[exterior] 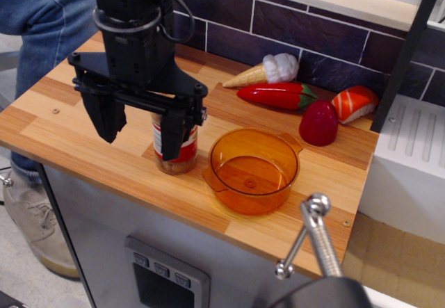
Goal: Pour almonds in pot
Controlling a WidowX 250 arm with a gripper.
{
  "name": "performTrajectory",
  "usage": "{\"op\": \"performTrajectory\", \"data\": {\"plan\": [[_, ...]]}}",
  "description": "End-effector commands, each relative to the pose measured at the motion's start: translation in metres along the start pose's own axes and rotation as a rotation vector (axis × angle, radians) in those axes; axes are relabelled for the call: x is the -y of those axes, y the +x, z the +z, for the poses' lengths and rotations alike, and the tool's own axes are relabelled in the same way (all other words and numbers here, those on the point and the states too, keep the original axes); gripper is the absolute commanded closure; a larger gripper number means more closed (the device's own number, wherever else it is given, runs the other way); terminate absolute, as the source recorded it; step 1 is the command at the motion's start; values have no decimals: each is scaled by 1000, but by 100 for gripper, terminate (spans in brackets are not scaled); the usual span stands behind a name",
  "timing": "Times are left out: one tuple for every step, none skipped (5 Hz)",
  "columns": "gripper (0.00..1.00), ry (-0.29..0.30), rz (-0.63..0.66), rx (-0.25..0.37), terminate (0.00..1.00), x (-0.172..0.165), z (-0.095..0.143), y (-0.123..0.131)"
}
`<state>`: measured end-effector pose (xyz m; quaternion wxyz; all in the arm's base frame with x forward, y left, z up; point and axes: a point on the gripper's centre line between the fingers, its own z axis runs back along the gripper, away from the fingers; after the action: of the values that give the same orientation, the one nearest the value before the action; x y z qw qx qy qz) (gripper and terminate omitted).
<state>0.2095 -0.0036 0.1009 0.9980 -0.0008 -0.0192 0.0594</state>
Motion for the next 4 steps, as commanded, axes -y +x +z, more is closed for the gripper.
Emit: {"op": "performTrajectory", "data": {"plan": [[0,0,0,0,0,0,0,0],[0,-75,140,-135,0,-2,14,16],[0,-217,204,-196,0,-10,22,24],[0,-390,305,-311,0,-27,33,38]]}}
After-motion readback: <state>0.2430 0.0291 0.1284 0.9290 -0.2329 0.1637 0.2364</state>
